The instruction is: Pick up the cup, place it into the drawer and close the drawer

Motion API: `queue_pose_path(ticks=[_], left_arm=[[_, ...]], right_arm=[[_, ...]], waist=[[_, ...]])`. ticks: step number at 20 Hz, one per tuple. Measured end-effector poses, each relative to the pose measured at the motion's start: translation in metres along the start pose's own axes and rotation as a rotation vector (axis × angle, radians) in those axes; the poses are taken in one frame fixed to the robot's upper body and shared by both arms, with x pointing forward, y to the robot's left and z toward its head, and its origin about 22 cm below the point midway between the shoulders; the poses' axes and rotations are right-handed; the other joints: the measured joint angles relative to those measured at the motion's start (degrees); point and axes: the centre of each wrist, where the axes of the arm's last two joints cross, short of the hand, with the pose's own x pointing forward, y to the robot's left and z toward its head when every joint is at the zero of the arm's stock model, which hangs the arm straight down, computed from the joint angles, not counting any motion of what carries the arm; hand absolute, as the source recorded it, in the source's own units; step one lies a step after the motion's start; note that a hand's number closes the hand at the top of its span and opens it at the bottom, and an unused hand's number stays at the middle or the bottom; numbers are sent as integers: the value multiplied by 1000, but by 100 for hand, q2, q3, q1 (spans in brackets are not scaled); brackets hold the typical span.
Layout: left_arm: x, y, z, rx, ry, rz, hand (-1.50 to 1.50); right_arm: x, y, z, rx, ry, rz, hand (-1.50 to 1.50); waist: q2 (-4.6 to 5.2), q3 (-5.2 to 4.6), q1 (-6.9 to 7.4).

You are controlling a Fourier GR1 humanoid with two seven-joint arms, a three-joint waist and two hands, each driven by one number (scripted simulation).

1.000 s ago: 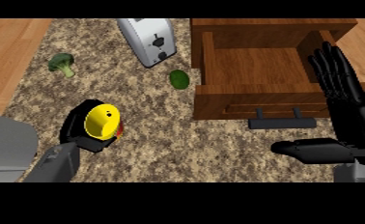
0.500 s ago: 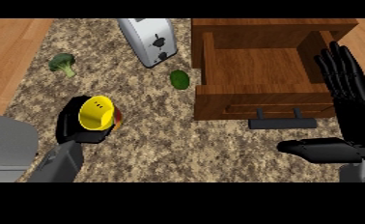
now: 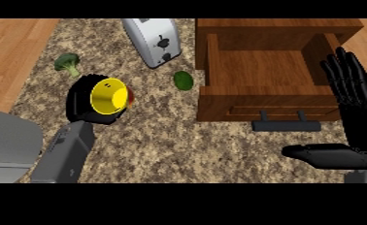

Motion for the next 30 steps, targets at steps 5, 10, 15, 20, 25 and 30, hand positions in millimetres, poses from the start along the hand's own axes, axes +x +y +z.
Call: queue_pose_path(ticks=[5,10,15,20,25,30], left_arm=[[19,-39,-50,-106,-76,-24,150],[42,-97,-87,-187,-102,-29,150],[71,-153,-123,-254,-103,-57,150],[90,-203,-149,-289,-85,-100,150],[102,-239,-170,-287,-63,-141,150],[107,-274,-185,-279,6,-145,150]], right_arm=[[-2,-6,1,-14,9,4,-150],[1,-6,3,-15,15,2,-150],[1,-7,3,-6,13,-1,-150],[-4,-11,-1,-8,6,-1,-150],[-3,-11,0,-7,2,2,-150],[-3,-12,-2,5,-1,-5,-150]], waist=[[-16,6,36],[-22,5,44],[-8,3,1],[13,2,-44],[25,1,-79],[37,1,-140]])
